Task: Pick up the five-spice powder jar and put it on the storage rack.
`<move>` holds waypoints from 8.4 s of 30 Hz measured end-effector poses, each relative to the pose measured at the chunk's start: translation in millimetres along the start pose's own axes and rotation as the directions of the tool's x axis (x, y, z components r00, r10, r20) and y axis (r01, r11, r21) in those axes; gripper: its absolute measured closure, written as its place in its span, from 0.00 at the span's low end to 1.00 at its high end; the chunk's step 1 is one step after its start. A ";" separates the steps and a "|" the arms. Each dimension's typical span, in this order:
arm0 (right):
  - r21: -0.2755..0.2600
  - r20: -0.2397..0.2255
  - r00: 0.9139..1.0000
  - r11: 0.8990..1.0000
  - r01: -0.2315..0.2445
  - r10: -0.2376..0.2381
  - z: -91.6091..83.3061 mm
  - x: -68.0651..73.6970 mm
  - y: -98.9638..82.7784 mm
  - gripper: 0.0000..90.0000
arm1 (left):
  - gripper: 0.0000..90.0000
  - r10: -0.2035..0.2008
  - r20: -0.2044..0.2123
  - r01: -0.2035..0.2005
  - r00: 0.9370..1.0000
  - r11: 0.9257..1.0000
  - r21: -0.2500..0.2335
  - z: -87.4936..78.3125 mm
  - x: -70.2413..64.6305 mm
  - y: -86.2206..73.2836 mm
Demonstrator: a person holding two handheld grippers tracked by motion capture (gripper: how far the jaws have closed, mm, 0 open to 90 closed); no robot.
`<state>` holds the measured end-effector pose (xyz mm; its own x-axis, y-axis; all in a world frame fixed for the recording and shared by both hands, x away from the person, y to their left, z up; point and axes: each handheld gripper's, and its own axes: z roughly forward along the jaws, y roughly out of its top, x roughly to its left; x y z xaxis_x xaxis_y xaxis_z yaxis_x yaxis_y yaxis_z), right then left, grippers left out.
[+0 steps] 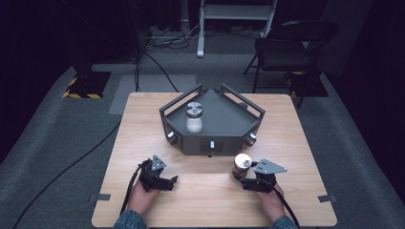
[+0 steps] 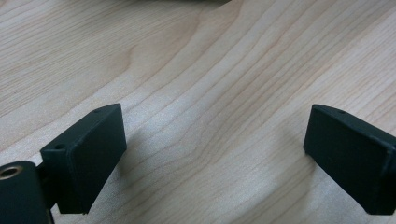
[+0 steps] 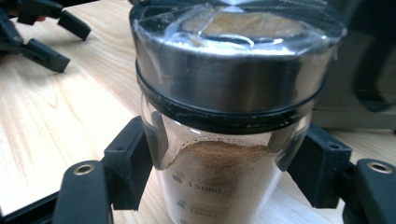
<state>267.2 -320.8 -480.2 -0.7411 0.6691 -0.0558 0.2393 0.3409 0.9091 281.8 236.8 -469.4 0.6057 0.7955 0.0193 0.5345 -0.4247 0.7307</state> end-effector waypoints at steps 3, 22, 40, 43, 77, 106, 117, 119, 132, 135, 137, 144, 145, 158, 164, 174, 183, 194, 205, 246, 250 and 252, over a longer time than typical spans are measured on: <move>-0.003 0.013 1.000 1.000 0.000 0.000 -4.7 -3.4 1.7 0.34 | 0.06 0.000 0.000 0.000 1.000 1.000 0.000 0.0 0.0 0.0; -0.008 0.036 0.999 1.000 -0.009 0.009 -28.6 -23.3 58.5 0.34 | 0.06 0.003 0.004 -0.004 1.000 1.000 0.000 -0.2 0.4 -0.1; -0.018 0.031 0.998 0.998 0.056 -0.056 -27.6 -26.1 137.1 0.34 | 0.06 0.007 0.006 -0.007 1.000 1.000 0.000 0.0 1.1 -0.1; -0.012 0.043 0.997 0.998 0.061 -0.060 -21.8 -29.0 148.5 0.34 | 0.06 0.014 0.011 -0.014 1.000 1.000 0.000 -0.2 1.4 -0.1; 0.029 0.060 0.998 0.999 -0.026 0.024 47.8 -66.6 154.6 0.33 | 0.01 -0.011 -0.012 0.011 1.000 1.000 0.011 -1.9 -9.0 -1.2; -0.010 0.039 0.998 0.999 -0.044 0.044 18.0 -52.4 139.2 0.05 | 0.01 -0.012 -0.013 0.012 1.000 1.000 0.013 -1.6 -9.4 -0.6; 0.053 0.009 1.000 0.998 0.019 -0.019 -2.8 -28.3 93.0 0.06 | 0.01 -0.013 -0.012 0.013 1.000 1.000 0.013 -1.3 -9.7 -0.4; 0.067 0.006 1.000 0.998 0.015 -0.016 -3.2 -26.7 87.0 0.06 | 0.01 -0.016 -0.015 0.016 1.000 1.000 0.013 -1.1 -10.4 -0.2; 0.205 0.005 1.000 0.979 -0.005 0.004 7.0 -18.6 45.7 0.05 | 0.01 -0.022 -0.022 0.022 1.000 1.000 0.013 -1.4 -13.3 -0.4; 0.223 0.005 1.000 0.975 -0.007 0.005 9.7 -16.4 37.1 0.05 | 0.01 -0.022 -0.022 0.022 1.000 1.000 0.014 -1.4 -13.4 -0.4; 0.235 0.002 1.000 0.972 -0.010 0.010 11.1 -15.4 33.5 0.05 | 0.01 -0.022 -0.022 0.022 1.000 1.000 0.014 -1.4 -13.4 -0.4; 0.295 0.002 1.000 0.955 0.014 -0.015 20.8 -9.1 30.0 0.05 | 0.00 -0.021 -0.021 0.021 1.000 1.000 0.014 -1.5 -13.4 -0.4; 0.310 0.007 1.000 0.951 0.011 -0.014 23.8 -8.8 29.7 0.04 | 0.01 -0.020 -0.020 0.021 1.000 1.000 0.013 -1.5 -13.5 -0.6; 0.312 0.013 1.000 0.950 -0.013 0.009 24.9 -11.2 29.7 0.04 | 0.00 -0.019 -0.019 0.019 1.000 1.000 0.013 -1.6 -13.6 -0.7; 0.313 0.013 1.000 0.950 -0.013 0.009 25.0 -11.1 29.7 0.04 | 0.00 -0.019 -0.019 0.020 1.000 1.000 0.013 -1.6 -13.6 -0.7; 0.313 0.014 1.000 0.950 -0.012 0.009 24.9 -11.0 29.7 0.04 | 0.00 -0.020 -0.020 0.020 1.000 1.000 0.013 -1.6 -13.7 -0.7; 0.313 0.013 1.000 0.950 -0.012 0.009 24.9 -11.0 29.7 0.04 | 0.01 -0.020 -0.021 0.021 1.000 1.000 0.013 -1.6 -14.0 -0.7; 0.313 0.013 1.000 0.950 -0.012 0.009 24.9 -11.1 29.7 0.04 | 0.00 -0.020 -0.020 0.021 1.000 1.000 0.013 -1.6 -13.9 -0.7; 0.313 0.011 1.000 0.950 -0.011 0.008 24.9 -11.2 29.7 0.04 | 0.01 -0.020 -0.020 0.021 1.000 1.000 0.013 -1.6 -14.0 -0.7; 0.313 0.007 1.000 0.950 -0.009 0.007 25.0 -11.6 29.8 0.04 | 0.01 -0.020 -0.020 0.021 1.000 1.000 0.013 -1.6 -13.9 -0.7; 0.313 0.007 1.000 0.950 -0.009 0.007 25.0 -11.6 29.8 0.04 | 0.00 -0.020 -0.020 0.021 1.000 1.000 0.013 -1.6 -13.9 -0.7; 0.313 0.007 1.000 0.950 -0.009 0.007 25.0 -11.6 29.8 0.04 | 0.00 -0.020 -0.020 0.021 1.000 1.000 0.013 -1.6 -13.9 -0.7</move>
<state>298.6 -302.0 -462.7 -0.7350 0.6761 -0.0526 0.4303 0.5249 0.7344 272.1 226.8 -469.2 0.5826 0.8125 0.0183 0.5546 -0.4140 0.7218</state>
